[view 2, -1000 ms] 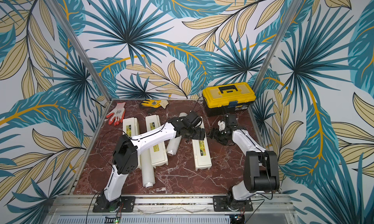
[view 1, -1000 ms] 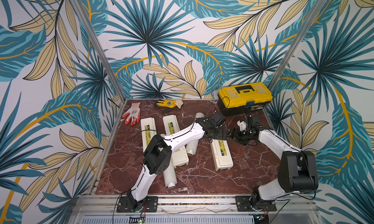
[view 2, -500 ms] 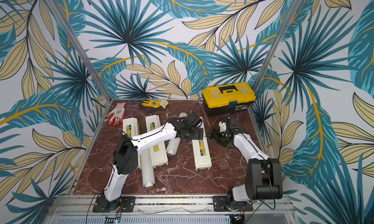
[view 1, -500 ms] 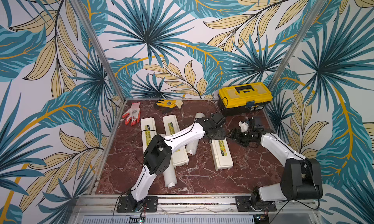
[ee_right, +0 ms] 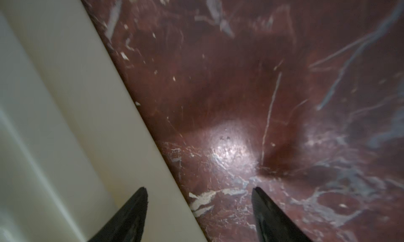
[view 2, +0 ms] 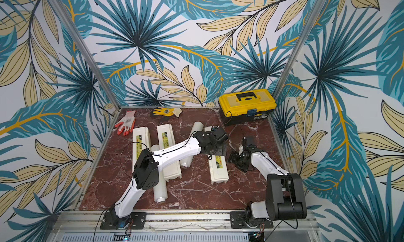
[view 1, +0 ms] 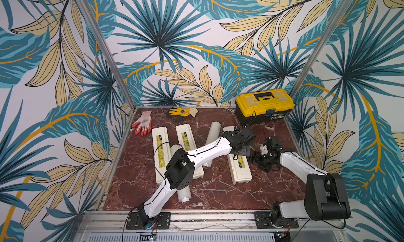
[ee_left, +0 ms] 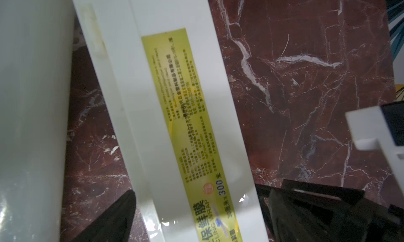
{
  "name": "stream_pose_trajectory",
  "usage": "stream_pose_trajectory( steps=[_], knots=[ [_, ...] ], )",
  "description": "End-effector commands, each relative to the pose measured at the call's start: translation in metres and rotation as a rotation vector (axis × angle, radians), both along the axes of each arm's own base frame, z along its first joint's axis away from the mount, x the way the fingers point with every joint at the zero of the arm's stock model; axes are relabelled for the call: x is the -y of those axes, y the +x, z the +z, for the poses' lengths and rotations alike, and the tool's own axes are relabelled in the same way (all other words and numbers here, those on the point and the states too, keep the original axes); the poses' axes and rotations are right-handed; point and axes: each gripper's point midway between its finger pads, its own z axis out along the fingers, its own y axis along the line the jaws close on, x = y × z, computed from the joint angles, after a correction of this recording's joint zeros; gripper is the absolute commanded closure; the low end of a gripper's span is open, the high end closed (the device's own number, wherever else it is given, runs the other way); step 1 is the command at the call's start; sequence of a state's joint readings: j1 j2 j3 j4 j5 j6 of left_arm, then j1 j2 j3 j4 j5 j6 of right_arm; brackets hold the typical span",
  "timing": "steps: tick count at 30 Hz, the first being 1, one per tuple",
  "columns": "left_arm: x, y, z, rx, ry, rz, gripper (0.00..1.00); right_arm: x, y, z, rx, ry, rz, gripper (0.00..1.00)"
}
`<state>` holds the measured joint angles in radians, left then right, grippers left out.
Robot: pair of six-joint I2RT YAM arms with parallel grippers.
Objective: Put plastic wrap rolls into dispensers
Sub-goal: Open the lid of the plastic wrap cutting box.
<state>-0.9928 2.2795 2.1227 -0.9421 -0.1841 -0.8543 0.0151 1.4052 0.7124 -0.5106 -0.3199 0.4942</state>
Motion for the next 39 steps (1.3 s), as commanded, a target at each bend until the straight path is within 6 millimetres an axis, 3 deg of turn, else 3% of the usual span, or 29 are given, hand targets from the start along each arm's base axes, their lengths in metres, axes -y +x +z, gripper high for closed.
stream_pose_trajectory(
  steps=[1,7,24,32,39],
  knots=[
    [-0.002,0.006,0.014,0.034,0.006,0.029,0.04,-0.018,-0.004,0.004,0.039,0.095,-0.014,0.27],
    [-0.009,0.000,0.005,0.028,0.057,0.016,0.05,-0.043,-0.012,0.014,0.079,0.164,0.030,0.29],
    [-0.027,-0.011,-0.037,0.033,0.253,-0.008,0.09,-0.011,-0.015,0.023,0.105,-0.014,-0.045,0.24],
    [-0.022,-0.011,-0.027,0.032,0.217,-0.014,0.17,-0.006,-0.017,0.025,0.119,-0.044,-0.041,0.24],
    [-0.017,-0.010,-0.007,0.011,0.146,-0.030,0.22,-0.014,-0.004,0.034,0.171,-0.014,0.009,0.24]
  ],
)
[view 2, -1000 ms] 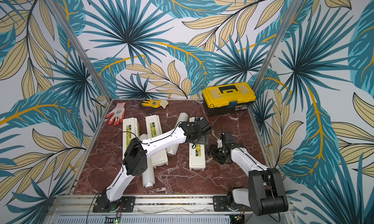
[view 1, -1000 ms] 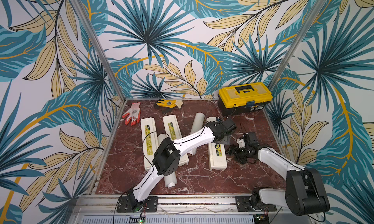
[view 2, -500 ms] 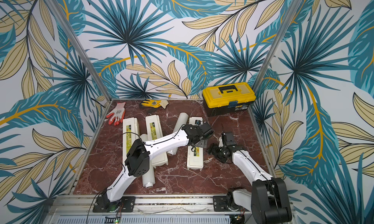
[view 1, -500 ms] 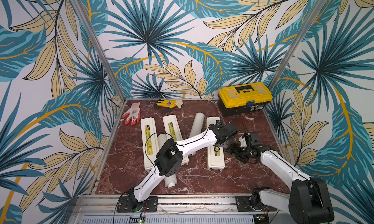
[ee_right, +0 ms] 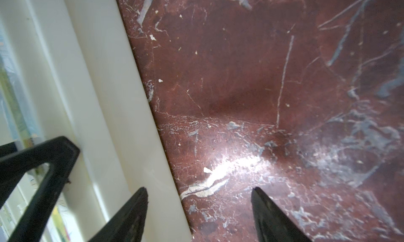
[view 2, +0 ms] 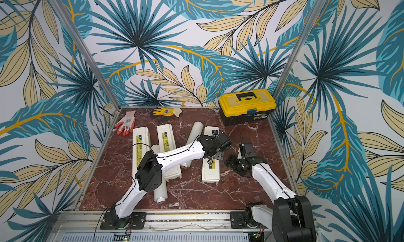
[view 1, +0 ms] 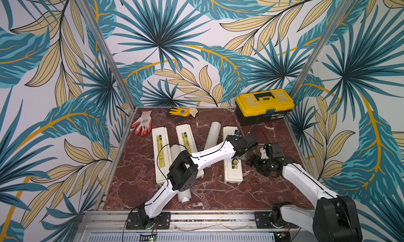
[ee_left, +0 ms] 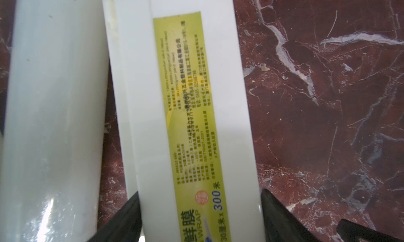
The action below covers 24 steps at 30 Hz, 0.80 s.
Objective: Put plastic wrap rolls into dispensers
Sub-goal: Open the lid of the plastic wrap cutting box.
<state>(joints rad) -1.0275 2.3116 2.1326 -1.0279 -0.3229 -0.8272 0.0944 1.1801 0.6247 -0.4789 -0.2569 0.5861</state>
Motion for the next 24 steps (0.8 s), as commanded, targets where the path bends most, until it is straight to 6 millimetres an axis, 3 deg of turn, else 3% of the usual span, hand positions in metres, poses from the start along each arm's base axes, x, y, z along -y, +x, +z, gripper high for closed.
stream_pose_trajectory(
  steps=[1,8,16,24],
  knots=[
    [-0.001,-0.004,0.013,-0.054,-0.037,-0.026,0.24,-0.006,0.009,0.010,0.045,0.009,0.050,0.24],
    [-0.006,-0.003,0.024,-0.136,-0.120,-0.035,0.33,-0.014,0.030,0.032,0.116,0.037,0.122,0.25],
    [0.005,-0.006,0.041,-0.200,-0.229,-0.113,0.37,-0.026,0.065,0.058,0.183,0.090,0.175,0.29],
    [0.019,-0.008,0.053,-0.264,-0.369,-0.189,0.39,-0.027,0.085,0.055,0.151,0.087,0.180,0.38]
  ],
)
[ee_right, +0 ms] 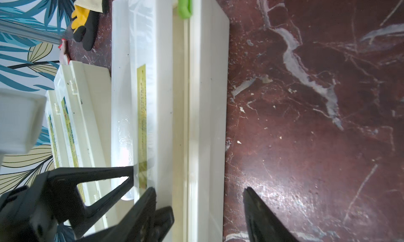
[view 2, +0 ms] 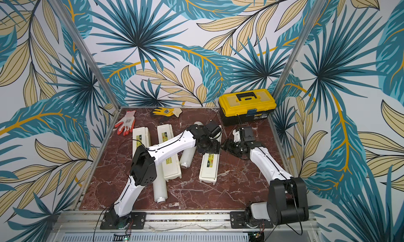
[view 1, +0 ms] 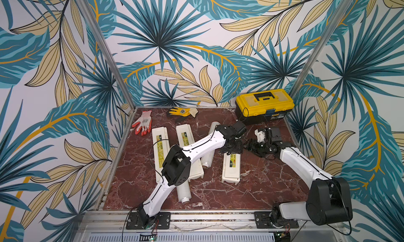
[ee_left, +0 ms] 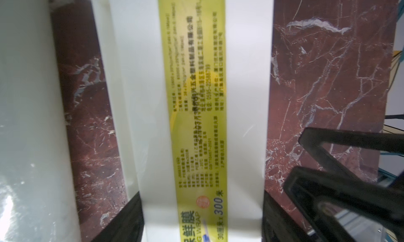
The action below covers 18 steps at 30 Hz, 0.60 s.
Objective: Put plastic wrap rolls into dispensers
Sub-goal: Open the lid of the plastic wrap cutting box.
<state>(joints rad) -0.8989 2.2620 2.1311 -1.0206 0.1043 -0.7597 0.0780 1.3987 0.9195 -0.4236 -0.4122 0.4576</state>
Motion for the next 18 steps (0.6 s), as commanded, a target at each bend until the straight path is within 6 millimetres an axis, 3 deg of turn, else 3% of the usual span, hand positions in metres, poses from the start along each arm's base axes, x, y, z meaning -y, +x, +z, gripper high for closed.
stream_pose_trajectory(
  steps=[1,14,18],
  knots=[
    [0.015,-0.006,0.036,0.008,-0.147,-0.074,0.39,0.000,0.005,-0.004,-0.020,-0.005,0.010,0.39],
    [0.016,-0.004,0.044,-0.049,-0.263,-0.101,0.42,0.040,0.008,0.002,0.015,-0.099,-0.126,0.47],
    [0.017,-0.005,0.047,-0.048,-0.276,-0.121,0.42,0.024,0.015,-0.003,0.005,-0.013,-0.082,0.49]
  ],
)
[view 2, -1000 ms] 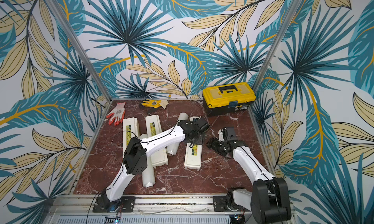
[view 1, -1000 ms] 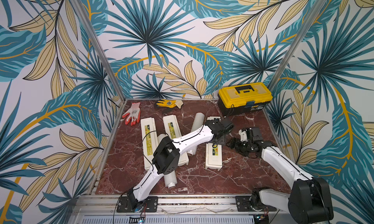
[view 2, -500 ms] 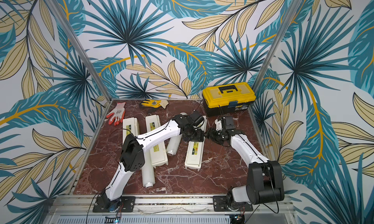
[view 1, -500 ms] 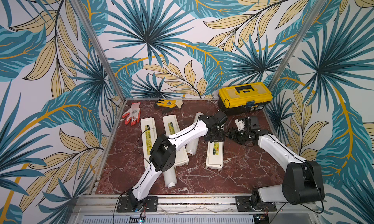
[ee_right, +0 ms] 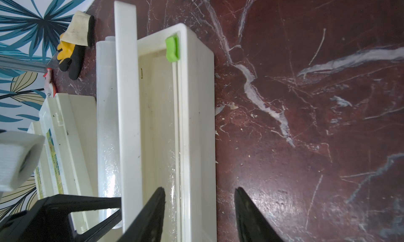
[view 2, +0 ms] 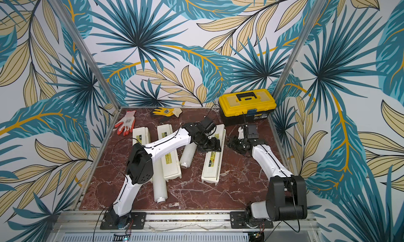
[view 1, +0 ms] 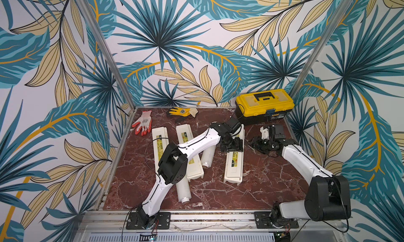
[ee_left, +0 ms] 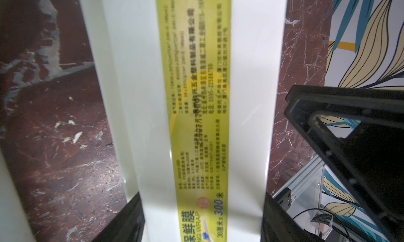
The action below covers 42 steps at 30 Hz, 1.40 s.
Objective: Put plastic wrap rolls into dispensers
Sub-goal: Open the lid of the plastic wrap cutting box, then move the plastic wrap cutting box to the center of the board.
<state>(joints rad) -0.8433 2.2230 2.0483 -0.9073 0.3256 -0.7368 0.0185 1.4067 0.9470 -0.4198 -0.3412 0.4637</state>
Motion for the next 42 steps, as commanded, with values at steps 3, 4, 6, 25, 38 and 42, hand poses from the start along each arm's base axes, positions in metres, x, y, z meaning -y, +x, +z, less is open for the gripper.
stream_pose_trajectory(
  steps=[3,4,6,25,38,42],
  knots=[
    [0.009,-0.005,0.037,0.049,-0.110,-0.066,0.42,-0.026,0.007,-0.004,0.013,0.099,0.074,0.52],
    [0.009,-0.006,0.037,0.047,-0.112,-0.071,0.42,-0.031,0.009,-0.001,0.031,0.110,0.094,0.52],
    [0.010,-0.007,0.036,0.042,-0.115,-0.078,0.42,-0.037,0.012,-0.002,0.035,0.130,0.114,0.52],
    [-0.049,0.030,0.128,0.404,-0.104,-0.013,0.00,-0.080,0.022,0.010,0.055,0.162,0.209,0.50],
    [-0.139,0.065,0.136,0.470,-0.016,0.151,0.00,-0.024,0.001,0.006,-0.060,-0.286,0.121,0.40],
    [-0.150,0.074,0.134,0.480,0.000,0.167,0.00,-0.008,-0.007,-0.003,-0.126,-0.341,0.089,0.40]
  ],
)
